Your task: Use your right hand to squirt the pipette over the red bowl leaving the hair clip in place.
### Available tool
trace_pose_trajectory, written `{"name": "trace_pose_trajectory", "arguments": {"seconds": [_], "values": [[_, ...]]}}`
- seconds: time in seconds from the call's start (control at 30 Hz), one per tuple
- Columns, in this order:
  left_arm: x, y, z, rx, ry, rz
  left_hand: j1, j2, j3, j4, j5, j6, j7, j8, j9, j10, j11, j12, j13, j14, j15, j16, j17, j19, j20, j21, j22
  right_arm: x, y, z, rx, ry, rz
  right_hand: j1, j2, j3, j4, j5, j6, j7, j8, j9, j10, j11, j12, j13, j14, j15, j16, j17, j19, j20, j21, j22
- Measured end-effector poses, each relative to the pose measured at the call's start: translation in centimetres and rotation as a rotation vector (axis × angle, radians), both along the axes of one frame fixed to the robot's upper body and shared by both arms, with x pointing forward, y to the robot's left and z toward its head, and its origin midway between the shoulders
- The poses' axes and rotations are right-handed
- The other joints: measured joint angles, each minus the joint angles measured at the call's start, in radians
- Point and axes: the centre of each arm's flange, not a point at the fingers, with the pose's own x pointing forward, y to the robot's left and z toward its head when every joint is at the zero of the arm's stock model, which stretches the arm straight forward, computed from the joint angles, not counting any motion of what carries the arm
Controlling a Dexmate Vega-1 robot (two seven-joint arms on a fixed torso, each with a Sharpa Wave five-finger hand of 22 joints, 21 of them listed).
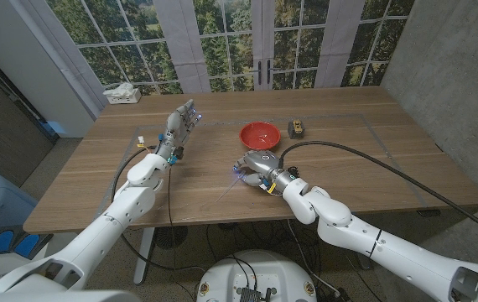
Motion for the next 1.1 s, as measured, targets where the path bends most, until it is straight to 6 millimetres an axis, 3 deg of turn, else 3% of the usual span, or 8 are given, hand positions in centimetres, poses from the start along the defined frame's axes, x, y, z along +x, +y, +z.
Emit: {"name": "trace_pose_trajectory", "arguments": {"seconds": [0.33,0.57,0.67,0.93,1.1], "values": [[0.0,0.1,-0.2,-0.003,0.003,-0.003,0.0,0.0,0.0,0.0,0.0,0.0,0.0,0.0,0.0,0.0,0.0,0.0,0.0,0.0,0.0,0.0,0.0,0.0,0.0,0.0,0.0,0.6,0.0,-0.5,-0.013,0.008,-0.023,0.018,0.002,-0.015,0.001,0.0,0.062,0.002,0.004,0.0,0.042,0.001,0.015,0.007,0.007,0.0,0.013,0.0,0.0,0.0,0.006,0.0],[-0.1,0.2,-0.2,-0.005,0.003,-0.005,0.0,0.0,0.0,0.0,0.0,0.0,0.0,0.0,0.0,0.002,-0.002,0.0,0.0,0.0,0.0,0.0,0.0,0.0,0.0,0.0,0.0,0.7,0.1,-0.7,-0.018,0.01,-0.029,0.038,0.022,-0.035,-0.001,0.0,0.175,-0.003,0.032,-0.002,0.108,-0.002,0.031,0.021,0.033,0.0,0.038,0.004,0.006,-0.006,0.008,0.0],[-0.1,0.2,-0.3,-0.005,0.003,-0.006,0.0,0.0,0.0,0.0,0.0,0.0,0.0,0.0,0.0,0.006,-0.005,0.0,0.0,0.0,0.0,0.0,0.0,0.0,0.0,0.0,0.0,0.8,0.0,-0.7,-0.018,0.009,-0.032,0.047,0.016,-0.043,0.002,0.0,0.22,0.0,0.041,-0.004,0.136,-0.004,0.042,0.03,0.046,-0.001,0.047,0.009,0.005,-0.006,0.008,0.0],[-0.2,0.2,-0.3,-0.007,0.003,-0.007,0.0,0.0,0.0,0.0,0.0,0.0,0.0,0.0,0.0,0.005,-0.005,0.0,0.0,0.0,0.0,0.0,0.0,0.0,0.0,0.0,0.0,1.1,0.1,-0.9,-0.024,0.007,-0.042,0.095,0.035,-0.049,-0.005,0.005,0.273,0.009,0.045,-0.003,0.19,-0.003,0.063,0.051,0.091,-0.002,0.071,0.021,0.022,-0.022,0.015,0.0],[-0.2,0.2,-0.3,-0.008,0.002,-0.007,0.0,0.0,0.0,0.0,0.0,0.0,0.0,0.0,0.0,0.005,-0.005,0.0,0.0,0.0,0.0,0.0,0.0,0.0,0.0,0.0,0.0,1.1,0.1,-0.9,-0.024,0.003,-0.043,0.123,0.043,-0.058,-0.005,0.008,0.295,0.029,0.072,0.002,0.251,0.0,0.095,0.082,0.14,-0.005,0.097,0.034,0.023,-0.023,0.023,0.0]]}}
